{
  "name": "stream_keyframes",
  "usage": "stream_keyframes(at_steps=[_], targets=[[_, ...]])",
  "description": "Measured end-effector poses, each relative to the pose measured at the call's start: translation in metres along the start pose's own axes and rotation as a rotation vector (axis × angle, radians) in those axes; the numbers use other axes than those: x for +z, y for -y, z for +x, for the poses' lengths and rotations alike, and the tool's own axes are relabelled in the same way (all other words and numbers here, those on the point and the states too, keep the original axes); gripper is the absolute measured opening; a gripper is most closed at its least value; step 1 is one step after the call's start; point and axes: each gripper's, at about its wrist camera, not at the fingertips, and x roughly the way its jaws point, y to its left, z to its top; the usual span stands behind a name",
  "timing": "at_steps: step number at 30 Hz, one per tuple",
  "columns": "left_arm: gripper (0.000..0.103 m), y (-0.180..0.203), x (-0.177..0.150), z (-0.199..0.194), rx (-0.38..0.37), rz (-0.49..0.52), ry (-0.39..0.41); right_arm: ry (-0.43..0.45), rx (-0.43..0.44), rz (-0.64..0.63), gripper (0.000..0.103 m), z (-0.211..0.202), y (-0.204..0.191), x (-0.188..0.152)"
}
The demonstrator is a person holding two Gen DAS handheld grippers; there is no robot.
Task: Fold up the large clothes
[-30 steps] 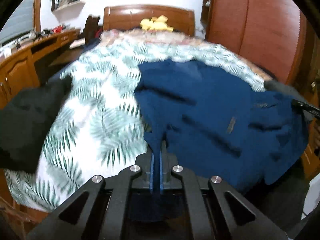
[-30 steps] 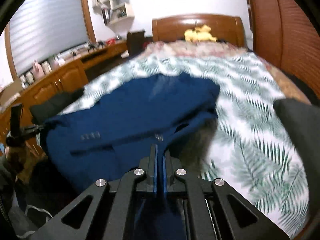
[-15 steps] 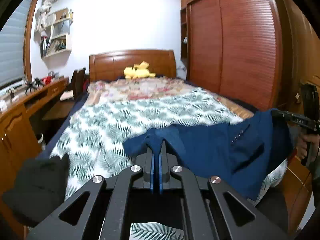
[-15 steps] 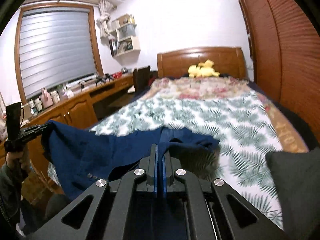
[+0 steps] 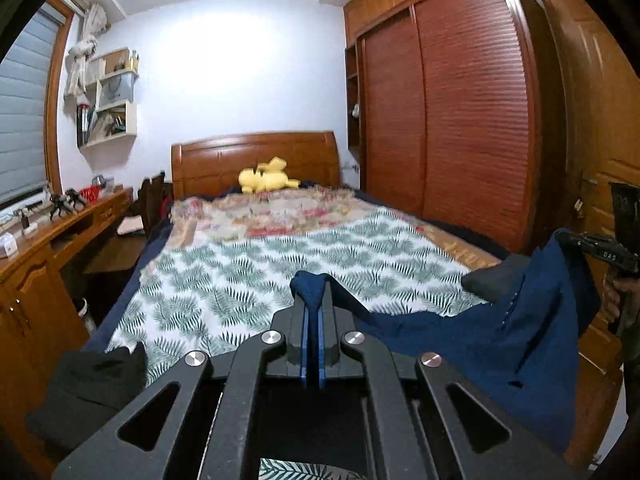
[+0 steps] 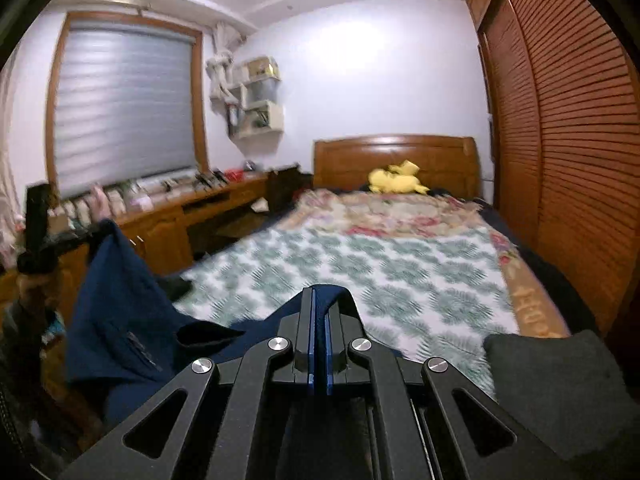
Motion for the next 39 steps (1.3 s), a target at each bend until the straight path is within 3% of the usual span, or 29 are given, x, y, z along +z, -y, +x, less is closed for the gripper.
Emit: stream_keyframes(at_steps=[7, 15, 20, 23, 24, 25, 26, 28, 30, 39], targets=[[0.004, -0.006, -0.029, 0.085, 0.014, -0.025, -0.149, -0.17, -0.043, 0.006, 0.003, 0.085, 0.021, -0.038], [0.004, -0.022, -0.051, 0.16, 0.062, -0.07, -0.22, -0.294, -0.161, 0.039, 0.003, 0.19, 0.055, -0.067], [0.005, -0.023, -0.074, 0.184, 0.081, -0.086, -0.259, -0.358, -0.219, 0.039, 0.009, 0.221, 0.059, -0.08], [0.027, -0.021, -0.085, 0.187, 0.075, -0.09, -0.262, -0.381, -0.246, 0.024, 0.035, 0.241, 0.057, -0.076], [0.04, -0.02, -0.089, 0.186, 0.069, -0.089, -0.257, -0.373, -0.271, 0.012, 0.049, 0.247, 0.052, -0.073], [0.047, -0.018, -0.092, 0.184, 0.062, -0.087, -0.248, -0.36, -0.291, 0.0, 0.057, 0.242, 0.049, -0.069], [0.051, -0.017, -0.095, 0.181, 0.055, -0.083, -0.239, -0.349, -0.3, -0.011, 0.059, 0.239, 0.045, -0.069], [0.071, -0.014, -0.101, 0.175, 0.04, -0.076, -0.222, -0.336, -0.315, -0.02, 0.061, 0.235, 0.035, -0.067], [0.076, -0.009, -0.104, 0.17, 0.028, -0.069, -0.205, -0.323, -0.302, -0.02, 0.061, 0.225, 0.026, -0.069], [0.076, 0.006, -0.12, 0.143, -0.016, -0.027, -0.185, -0.358, -0.11, -0.055, 0.061, 0.213, -0.046, -0.101]])
